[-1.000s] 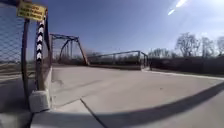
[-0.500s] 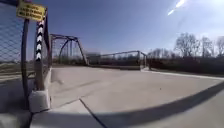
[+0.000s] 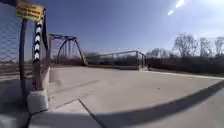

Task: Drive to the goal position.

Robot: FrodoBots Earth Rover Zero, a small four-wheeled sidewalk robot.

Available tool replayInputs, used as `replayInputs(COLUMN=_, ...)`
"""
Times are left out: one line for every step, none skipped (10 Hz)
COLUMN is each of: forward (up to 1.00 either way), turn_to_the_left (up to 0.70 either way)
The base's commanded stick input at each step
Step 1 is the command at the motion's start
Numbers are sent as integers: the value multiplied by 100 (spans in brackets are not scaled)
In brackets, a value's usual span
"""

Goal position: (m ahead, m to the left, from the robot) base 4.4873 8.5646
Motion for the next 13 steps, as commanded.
replayInputs(forward=0, turn_to_the_left=-30)
replayInputs(forward=35, turn_to_the_left=0)
replayInputs(forward=70, turn_to_the_left=0)
replayInputs(forward=70, turn_to_the_left=0)
replayInputs(forward=70, turn_to_the_left=0)
replayInputs(forward=70, turn_to_the_left=0)
replayInputs(forward=70, turn_to_the_left=0)
replayInputs(forward=70, turn_to_the_left=0)
replayInputs(forward=70, turn_to_the_left=0)
replayInputs(forward=70, turn_to_the_left=0)
replayInputs(forward=70, turn_to_the_left=0)
replayInputs(forward=70, turn_to_the_left=0)
replayInputs(forward=70, turn_to_the_left=0)
